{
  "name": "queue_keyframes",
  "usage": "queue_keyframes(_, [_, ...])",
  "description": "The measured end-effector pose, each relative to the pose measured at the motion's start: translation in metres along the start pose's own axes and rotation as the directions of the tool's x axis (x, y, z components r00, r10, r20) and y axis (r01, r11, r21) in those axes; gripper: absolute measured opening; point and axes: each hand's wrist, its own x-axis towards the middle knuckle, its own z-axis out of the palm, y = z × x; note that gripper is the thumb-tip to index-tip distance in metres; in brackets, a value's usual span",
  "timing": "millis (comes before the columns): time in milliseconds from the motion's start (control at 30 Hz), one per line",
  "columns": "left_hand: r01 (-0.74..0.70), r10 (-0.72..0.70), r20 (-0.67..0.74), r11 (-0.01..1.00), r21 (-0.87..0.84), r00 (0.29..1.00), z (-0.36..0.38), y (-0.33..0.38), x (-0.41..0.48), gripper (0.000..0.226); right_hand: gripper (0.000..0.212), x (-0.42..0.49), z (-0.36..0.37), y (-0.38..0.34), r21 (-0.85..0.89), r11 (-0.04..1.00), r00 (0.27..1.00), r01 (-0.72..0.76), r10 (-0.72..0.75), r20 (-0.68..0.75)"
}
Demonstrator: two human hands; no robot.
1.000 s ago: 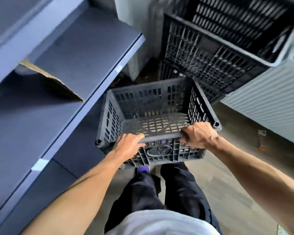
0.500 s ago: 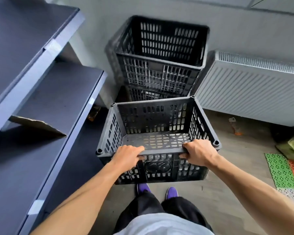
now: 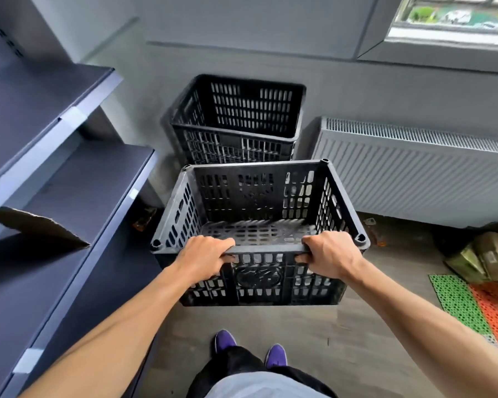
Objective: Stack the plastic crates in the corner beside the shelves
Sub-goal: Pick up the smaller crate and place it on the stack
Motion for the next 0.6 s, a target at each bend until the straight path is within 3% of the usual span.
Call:
queue_keyframes(367, [-0.003, 0.031, -0.159, 0.984, 0.177, 0.987, -0.094, 0.02, -0.003, 0.028, 0.021, -0.018, -0.076, 0.017, -0.061, 0.998, 0.977, 0.015, -0.028, -0.212])
queue_keyframes(600, [-0.025, 0.107, -0.299, 0.964, 0.264, 0.948, -0.151, 0.007, 0.007, 0.041, 0.031, -0.012, -0.131, 0.022, -0.094, 0.995, 0.947, 0.02, -0.049, -0.318])
